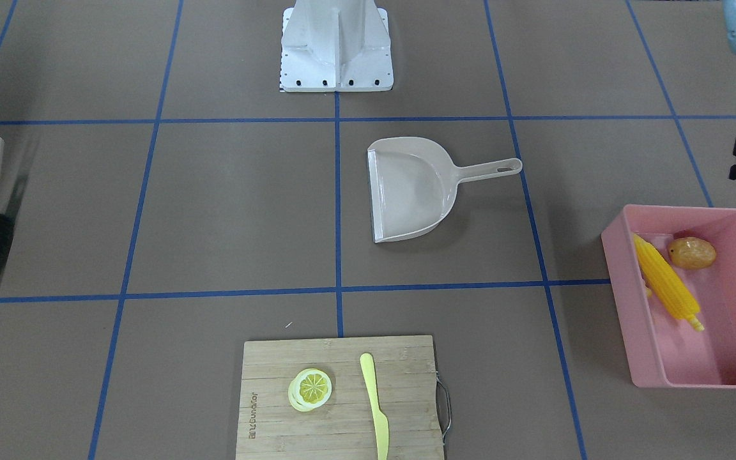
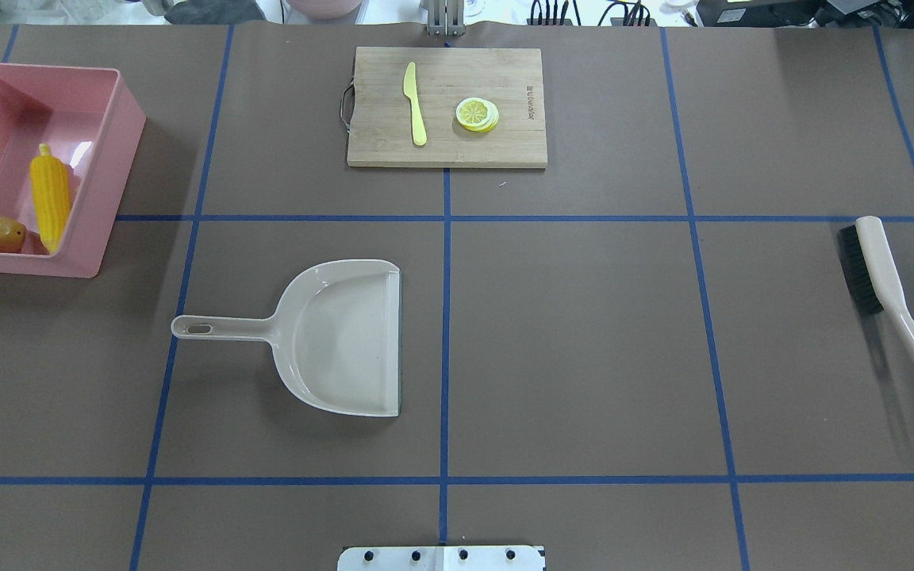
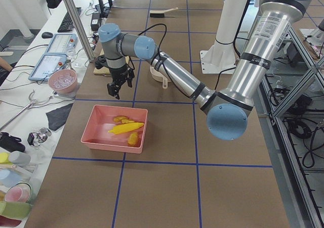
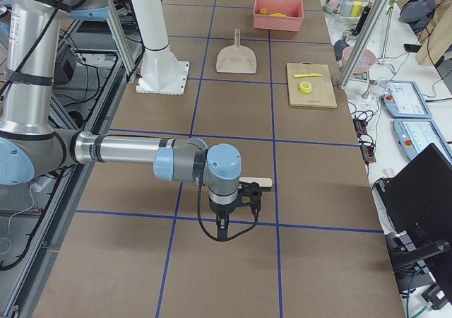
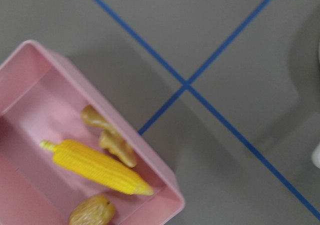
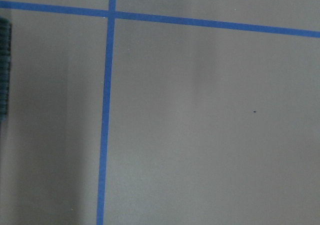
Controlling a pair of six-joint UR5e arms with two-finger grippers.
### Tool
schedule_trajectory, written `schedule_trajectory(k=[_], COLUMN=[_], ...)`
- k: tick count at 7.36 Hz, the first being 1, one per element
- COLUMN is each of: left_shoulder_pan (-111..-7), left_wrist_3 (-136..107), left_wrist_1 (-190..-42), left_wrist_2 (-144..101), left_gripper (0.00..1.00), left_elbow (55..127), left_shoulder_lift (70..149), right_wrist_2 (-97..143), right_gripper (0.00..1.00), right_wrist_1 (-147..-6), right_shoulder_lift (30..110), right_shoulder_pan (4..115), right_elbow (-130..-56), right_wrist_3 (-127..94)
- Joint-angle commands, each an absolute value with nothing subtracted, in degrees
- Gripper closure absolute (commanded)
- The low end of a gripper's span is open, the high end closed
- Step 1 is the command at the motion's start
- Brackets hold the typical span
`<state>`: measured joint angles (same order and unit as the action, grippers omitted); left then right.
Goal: Sweep and dump trash into bin
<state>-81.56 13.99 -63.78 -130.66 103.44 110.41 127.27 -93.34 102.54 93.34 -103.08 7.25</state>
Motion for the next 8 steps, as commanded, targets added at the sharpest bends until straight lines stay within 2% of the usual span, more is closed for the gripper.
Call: schedule_trajectory(k=[1,3,4,6,8], left_shoulder_pan=[-90.83,-93.94,-93.95,-93.78,-93.43], left_wrist_3=[11.87,11.95,11.61,-0.98,-1.58], left_wrist_1=[-73.48,-85.99,-87.96,-88.93,-90.69], left_wrist_2=[-130.95,-130.96,-131.04,-134.88,-135.61], left_gripper=[0.02,0.02,0.02,0.02,0.02], left_elbow=[93.23,92.02,91.76,89.14,87.02], left_shoulder_lift=[105.23,95.59,93.71,92.9,93.16], right_wrist_2=[127.27,127.27,127.27,127.27,127.27], right_gripper=[0.0,0.0,0.0,0.0,0.0], right_wrist_1=[-93.34,-93.34,-93.34,-93.34,-93.34], right_shoulder_lift=[102.57,102.57,102.48,102.48,102.57], right_shoulder_pan=[93.34,93.34,93.34,93.34,93.34], right_elbow=[-103.1,-103.1,-103.1,-103.1,-103.01], right_wrist_3=[7.29,7.29,7.29,7.29,7.29])
